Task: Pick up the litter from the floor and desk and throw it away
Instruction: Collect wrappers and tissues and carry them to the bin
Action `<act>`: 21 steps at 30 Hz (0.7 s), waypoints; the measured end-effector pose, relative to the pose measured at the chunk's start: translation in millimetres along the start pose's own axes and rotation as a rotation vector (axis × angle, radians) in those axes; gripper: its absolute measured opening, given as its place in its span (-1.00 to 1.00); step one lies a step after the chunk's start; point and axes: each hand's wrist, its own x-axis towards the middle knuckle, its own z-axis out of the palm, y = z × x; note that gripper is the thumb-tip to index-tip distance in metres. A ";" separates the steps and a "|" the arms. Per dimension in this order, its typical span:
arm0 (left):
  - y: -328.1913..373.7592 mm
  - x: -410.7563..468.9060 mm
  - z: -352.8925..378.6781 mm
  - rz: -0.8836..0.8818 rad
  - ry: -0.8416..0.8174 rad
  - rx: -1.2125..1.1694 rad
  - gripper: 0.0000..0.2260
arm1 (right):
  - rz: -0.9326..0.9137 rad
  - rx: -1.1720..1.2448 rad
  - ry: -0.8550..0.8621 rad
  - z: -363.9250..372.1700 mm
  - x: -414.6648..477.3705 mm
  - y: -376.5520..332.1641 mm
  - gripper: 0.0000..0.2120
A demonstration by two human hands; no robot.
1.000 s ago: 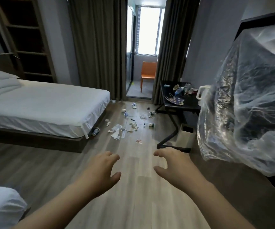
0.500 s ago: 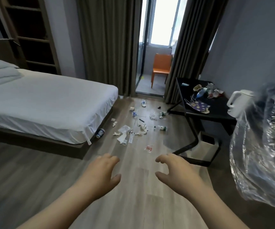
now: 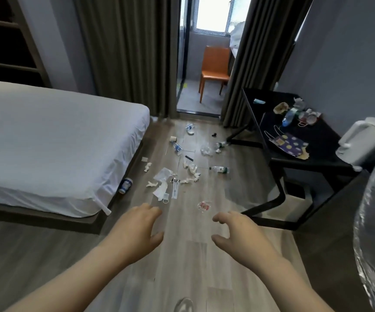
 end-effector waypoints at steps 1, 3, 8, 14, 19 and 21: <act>-5.3 21.5 1.3 0.003 -0.001 -0.005 -0.62 | 0.006 -0.003 -0.002 -0.1 22.0 3.8 -0.58; -14.7 65.8 3.3 0.009 0.000 -0.006 -0.62 | 0.010 0.000 -0.001 -1.6 66.7 13.1 -0.58; -34.6 174.4 4.3 -0.014 -0.026 -0.043 -0.63 | 0.033 0.042 -0.050 -14.5 175.4 44.9 -0.56; -57.0 293.3 8.8 -0.049 -0.113 -0.013 -0.61 | 0.065 0.042 -0.103 -28.2 286.1 75.4 -0.56; -77.8 380.0 19.3 -0.030 -0.149 -0.004 -0.61 | 0.110 0.044 -0.140 -28.2 361.1 93.1 -0.56; -88.2 414.8 26.4 -0.008 -0.160 -0.023 -0.63 | 0.133 0.045 -0.148 -24.9 394.3 100.3 -0.55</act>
